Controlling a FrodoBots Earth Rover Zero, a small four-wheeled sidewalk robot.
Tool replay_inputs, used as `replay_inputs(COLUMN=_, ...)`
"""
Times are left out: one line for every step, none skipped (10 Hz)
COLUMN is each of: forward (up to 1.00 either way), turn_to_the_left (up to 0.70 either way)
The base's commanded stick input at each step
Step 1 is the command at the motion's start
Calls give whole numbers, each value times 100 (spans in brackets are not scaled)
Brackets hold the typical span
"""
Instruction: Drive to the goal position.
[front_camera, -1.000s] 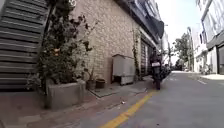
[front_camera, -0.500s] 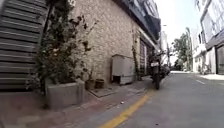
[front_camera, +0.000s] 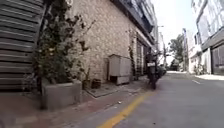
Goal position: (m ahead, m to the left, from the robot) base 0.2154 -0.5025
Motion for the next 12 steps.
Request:
replay_inputs(forward=47, turn_to_the_left=1)
replay_inputs(forward=84, turn_to_the_left=1)
replay_inputs(forward=100, turn_to_the_left=1)
replay_inputs(forward=100, turn_to_the_left=1)
replay_inputs(forward=100, turn_to_the_left=1)
replay_inputs(forward=100, turn_to_the_left=1)
replay_inputs(forward=100, turn_to_the_left=1)
replay_inputs(forward=100, turn_to_the_left=1)
replay_inputs(forward=100, turn_to_the_left=1)
replay_inputs(forward=100, turn_to_the_left=1)
replay_inputs(forward=100, turn_to_the_left=1)
replay_inputs(forward=100, turn_to_the_left=1)
